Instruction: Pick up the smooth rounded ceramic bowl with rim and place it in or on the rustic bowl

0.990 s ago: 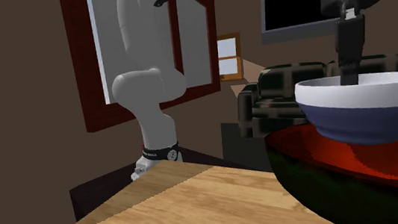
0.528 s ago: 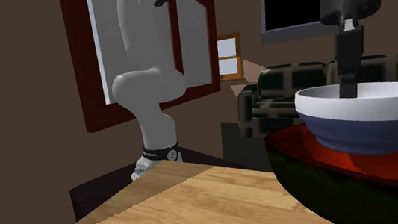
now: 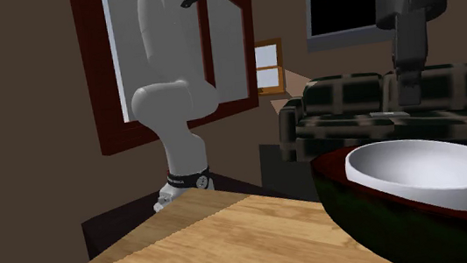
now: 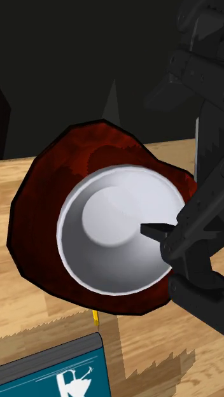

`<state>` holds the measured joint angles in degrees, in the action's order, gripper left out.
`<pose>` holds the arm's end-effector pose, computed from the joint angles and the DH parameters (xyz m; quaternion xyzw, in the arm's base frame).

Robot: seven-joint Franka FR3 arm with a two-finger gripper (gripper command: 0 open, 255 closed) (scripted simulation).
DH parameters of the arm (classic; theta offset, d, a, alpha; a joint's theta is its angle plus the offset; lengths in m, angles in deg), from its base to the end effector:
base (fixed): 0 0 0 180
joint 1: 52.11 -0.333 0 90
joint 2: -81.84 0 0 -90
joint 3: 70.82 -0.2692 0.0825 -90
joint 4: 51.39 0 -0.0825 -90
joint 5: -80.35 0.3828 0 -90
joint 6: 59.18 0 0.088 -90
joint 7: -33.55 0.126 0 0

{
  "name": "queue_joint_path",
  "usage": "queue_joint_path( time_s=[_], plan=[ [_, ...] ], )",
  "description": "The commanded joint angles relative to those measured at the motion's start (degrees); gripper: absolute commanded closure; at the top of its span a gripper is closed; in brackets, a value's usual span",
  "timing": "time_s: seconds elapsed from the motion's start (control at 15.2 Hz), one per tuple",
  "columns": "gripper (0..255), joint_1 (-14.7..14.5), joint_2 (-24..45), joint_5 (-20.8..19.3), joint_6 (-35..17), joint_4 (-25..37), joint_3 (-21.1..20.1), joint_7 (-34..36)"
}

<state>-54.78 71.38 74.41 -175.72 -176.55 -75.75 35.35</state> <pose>0.5032 0.0599 0.4047 0.9958 0.0723 0.0199 0.0531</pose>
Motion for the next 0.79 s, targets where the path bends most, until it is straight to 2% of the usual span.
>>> queue_joint_path(
  time_s=[0.0,0.2,0.73],
  plan=[
    [0,-0.09,-0.55,0.16,1.92,1.37,-0.08,-0.09],
    [0,-0.30,-1.66,0.51,7.27,5.60,-0.30,-0.28],
    [0,-0.30,-1.66,0.51,7.27,5.60,-0.30,-0.28]
  ],
)
